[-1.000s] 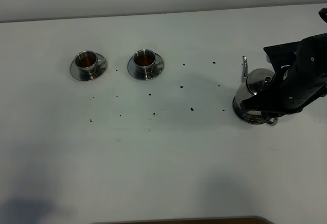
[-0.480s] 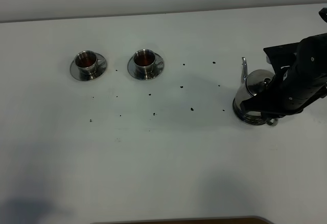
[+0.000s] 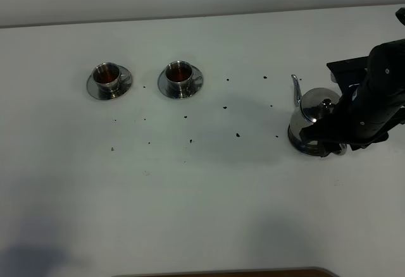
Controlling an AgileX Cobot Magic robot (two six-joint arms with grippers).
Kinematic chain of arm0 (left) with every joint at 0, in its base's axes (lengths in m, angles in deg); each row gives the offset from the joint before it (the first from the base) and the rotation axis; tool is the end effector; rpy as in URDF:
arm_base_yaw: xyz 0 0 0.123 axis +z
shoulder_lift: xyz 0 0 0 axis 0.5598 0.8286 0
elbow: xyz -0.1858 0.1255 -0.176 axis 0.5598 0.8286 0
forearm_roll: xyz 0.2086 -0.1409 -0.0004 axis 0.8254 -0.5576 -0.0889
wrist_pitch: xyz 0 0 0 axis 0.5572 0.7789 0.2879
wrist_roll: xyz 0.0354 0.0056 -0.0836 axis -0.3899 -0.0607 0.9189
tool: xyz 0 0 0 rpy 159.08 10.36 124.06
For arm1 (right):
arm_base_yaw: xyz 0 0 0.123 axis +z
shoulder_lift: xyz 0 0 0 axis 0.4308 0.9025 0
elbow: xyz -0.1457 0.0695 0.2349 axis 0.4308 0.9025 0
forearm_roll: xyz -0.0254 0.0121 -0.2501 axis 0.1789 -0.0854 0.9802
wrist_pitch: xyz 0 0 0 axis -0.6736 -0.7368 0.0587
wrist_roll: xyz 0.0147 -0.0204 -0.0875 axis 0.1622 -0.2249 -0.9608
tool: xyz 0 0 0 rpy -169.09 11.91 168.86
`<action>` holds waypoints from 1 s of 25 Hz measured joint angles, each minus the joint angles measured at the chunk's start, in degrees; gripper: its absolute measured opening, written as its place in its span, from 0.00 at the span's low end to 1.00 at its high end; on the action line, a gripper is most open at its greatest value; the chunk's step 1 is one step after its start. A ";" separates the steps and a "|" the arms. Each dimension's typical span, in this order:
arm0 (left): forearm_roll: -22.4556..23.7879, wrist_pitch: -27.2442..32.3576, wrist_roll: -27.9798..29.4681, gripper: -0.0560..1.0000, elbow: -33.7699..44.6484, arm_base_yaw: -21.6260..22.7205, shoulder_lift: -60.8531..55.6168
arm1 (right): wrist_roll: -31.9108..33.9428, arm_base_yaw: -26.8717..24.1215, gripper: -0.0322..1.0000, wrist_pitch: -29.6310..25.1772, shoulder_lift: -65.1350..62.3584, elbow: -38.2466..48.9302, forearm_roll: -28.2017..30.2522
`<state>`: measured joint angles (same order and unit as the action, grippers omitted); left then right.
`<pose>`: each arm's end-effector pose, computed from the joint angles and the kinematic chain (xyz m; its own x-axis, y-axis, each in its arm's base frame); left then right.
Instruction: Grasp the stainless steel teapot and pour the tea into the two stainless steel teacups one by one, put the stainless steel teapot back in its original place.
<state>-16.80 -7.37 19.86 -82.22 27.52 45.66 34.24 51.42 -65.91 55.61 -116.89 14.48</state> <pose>-0.0010 0.0001 0.2651 -0.4955 -0.0107 -0.8686 0.0805 0.9950 -0.0583 0.2913 0.1445 0.1546 -0.9295 -0.3219 -0.1802 -0.3357 0.9406 0.0513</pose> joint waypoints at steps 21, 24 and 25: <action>0.00 0.00 0.00 0.40 0.00 0.00 0.00 | 0.01 0.00 0.50 -24.73 -52.53 24.91 7.38; 0.00 0.00 0.00 0.40 0.00 0.00 0.00 | -0.14 0.00 0.50 -24.80 -61.62 27.74 7.38; 0.00 0.00 0.00 0.40 0.00 0.00 0.00 | -0.27 0.00 0.50 -24.62 -64.34 27.93 7.38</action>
<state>-16.80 -7.37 19.86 -82.22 27.52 45.66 33.97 51.42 -90.53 -8.73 -88.97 21.86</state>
